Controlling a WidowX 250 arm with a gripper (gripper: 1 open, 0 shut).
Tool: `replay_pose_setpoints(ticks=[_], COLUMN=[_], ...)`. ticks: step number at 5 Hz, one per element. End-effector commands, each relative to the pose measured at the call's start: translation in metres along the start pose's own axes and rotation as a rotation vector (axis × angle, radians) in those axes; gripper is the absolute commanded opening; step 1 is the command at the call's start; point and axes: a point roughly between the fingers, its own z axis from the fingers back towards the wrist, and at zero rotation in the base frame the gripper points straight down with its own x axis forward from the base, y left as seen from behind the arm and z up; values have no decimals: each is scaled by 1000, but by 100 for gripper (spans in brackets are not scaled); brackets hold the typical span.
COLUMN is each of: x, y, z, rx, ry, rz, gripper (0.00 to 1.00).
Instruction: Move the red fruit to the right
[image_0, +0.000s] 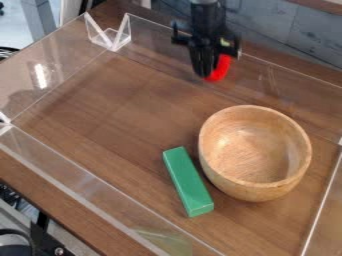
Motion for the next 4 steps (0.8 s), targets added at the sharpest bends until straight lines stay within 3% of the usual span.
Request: replay_pose_setpoints(ticks=[1,4], x=[5,6], y=[-3,-3], z=[8,-7], rx=[33,76], ry=[-38,-3], rz=[-14,-22], gripper=[0,0])
